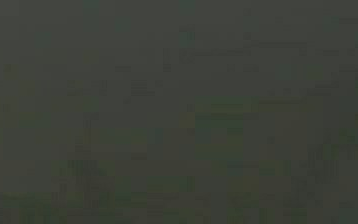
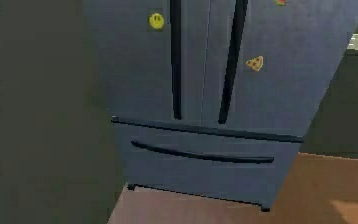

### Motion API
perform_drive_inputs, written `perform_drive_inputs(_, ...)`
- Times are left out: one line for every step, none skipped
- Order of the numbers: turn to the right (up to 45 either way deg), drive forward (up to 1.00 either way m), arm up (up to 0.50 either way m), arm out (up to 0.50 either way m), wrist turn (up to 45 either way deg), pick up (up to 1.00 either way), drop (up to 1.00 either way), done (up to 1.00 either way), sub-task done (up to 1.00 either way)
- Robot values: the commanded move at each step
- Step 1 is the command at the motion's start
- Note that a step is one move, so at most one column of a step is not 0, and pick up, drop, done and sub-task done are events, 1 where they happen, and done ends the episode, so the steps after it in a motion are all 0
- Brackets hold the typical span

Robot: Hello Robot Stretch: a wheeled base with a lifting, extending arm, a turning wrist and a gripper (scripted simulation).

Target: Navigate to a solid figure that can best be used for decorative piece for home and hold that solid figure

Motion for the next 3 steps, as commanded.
perform_drive_inputs(-45.0, 0.0, 0.0, 0.0, 0.0, 0.0, 0.0, 0.0, 0.0)
perform_drive_inputs(-45.0, 0.0, 0.0, 0.0, 0.0, 0.0, 0.0, 0.0, 0.0)
perform_drive_inputs(-45.0, 0.0, 0.0, 0.0, 0.0, 0.0, 0.0, 0.0, 0.0)
